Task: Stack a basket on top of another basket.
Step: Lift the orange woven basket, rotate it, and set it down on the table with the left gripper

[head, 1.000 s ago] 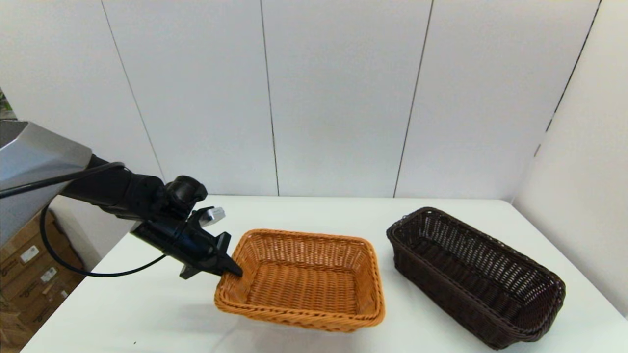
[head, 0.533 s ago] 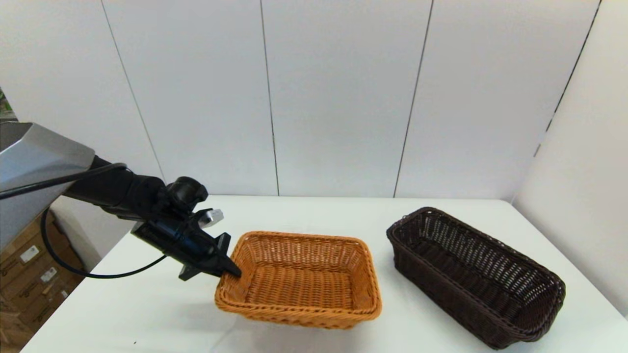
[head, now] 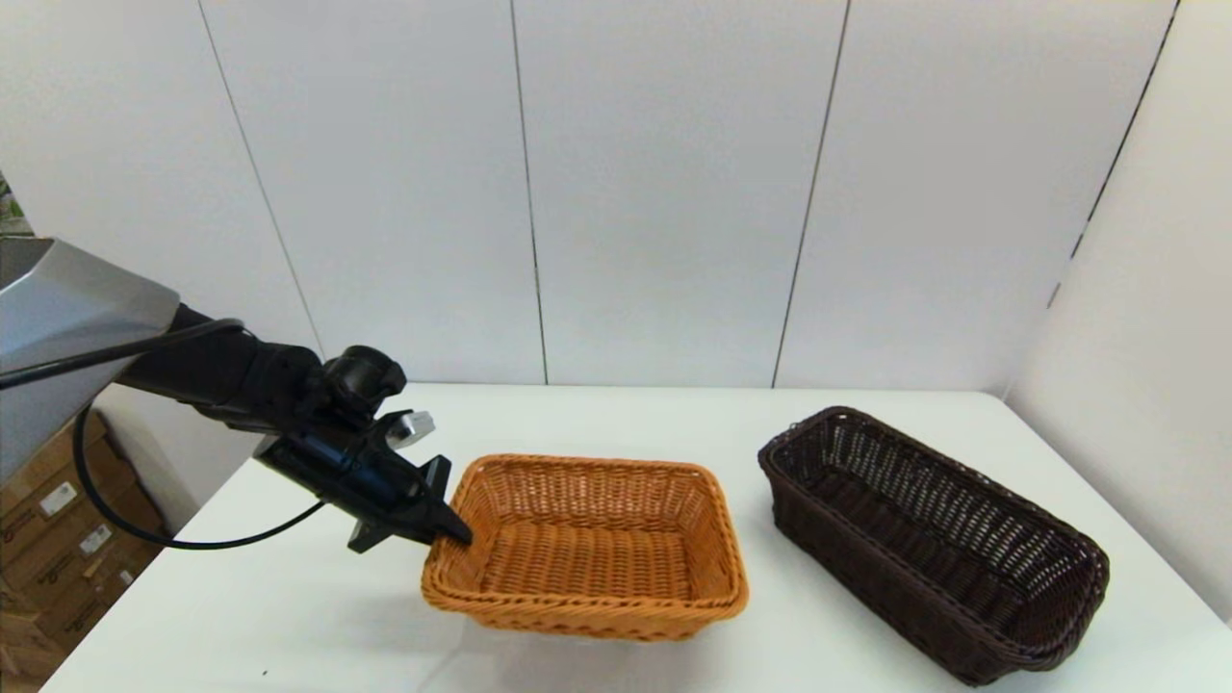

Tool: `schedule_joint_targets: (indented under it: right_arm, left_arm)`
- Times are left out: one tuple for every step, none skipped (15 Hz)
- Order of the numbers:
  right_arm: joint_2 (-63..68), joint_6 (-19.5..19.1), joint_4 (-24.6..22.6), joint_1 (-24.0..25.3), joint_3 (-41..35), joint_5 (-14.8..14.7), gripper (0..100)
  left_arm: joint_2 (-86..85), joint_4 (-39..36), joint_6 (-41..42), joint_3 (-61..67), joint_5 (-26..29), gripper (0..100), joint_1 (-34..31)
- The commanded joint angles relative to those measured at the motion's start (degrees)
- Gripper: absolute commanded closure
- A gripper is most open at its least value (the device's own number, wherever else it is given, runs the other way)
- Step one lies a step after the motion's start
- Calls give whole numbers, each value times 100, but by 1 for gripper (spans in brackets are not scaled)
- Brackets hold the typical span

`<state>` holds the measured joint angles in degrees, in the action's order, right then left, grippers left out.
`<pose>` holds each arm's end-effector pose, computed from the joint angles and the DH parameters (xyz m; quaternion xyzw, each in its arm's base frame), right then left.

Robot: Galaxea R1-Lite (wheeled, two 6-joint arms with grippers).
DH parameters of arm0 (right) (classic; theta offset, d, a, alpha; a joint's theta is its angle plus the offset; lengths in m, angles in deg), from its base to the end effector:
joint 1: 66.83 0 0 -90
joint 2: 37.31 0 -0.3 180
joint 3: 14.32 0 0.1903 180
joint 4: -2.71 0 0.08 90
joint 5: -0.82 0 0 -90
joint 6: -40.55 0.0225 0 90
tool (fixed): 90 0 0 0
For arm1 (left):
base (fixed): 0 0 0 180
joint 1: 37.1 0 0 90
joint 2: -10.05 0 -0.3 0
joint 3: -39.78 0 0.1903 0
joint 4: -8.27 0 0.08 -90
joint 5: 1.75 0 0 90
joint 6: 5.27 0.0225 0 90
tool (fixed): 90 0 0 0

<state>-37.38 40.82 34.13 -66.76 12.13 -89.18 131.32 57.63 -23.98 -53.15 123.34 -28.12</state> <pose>-0.0276 0.0000 0.0758 0.0023 0.0427 0.0005 0.9991 0.3379 -0.0665 0.0699 -0.2572 0.6504 -0.1890 0.6893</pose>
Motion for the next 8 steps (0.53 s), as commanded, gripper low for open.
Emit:
schedule_joint_targets:
  right_arm:
    - [7, 0, 4, 1, -1, 0, 0]
    - [7, 0, 4, 1, -1, 0, 0]
    - [7, 0, 4, 1, -1, 0, 0]
    - [7, 0, 4, 1, -1, 0, 0]
    - [7, 0, 4, 1, -1, 0, 0]
    - [7, 0, 4, 1, -1, 0, 0]
    - [7, 0, 4, 1, -1, 0, 0]
    - [7, 0, 4, 1, 8, 0, 0]
  left_arm:
    - [-7, 3, -10, -31, 25, 100, 24]
    - [2, -6, -10, -23, 25, 100, 24]
    - [2, -85, -10, 13, 25, 100, 42]
    - [10, -173, -10, 48, 34, 100, 60]
    - [19, -191, -27, 48, 25, 100, 86]
    - [37, -191, -54, 48, 34, 100, 95]
    - [46, -191, -62, 57, 25, 100, 104]
    - [63, -191, -62, 57, 25, 100, 104]
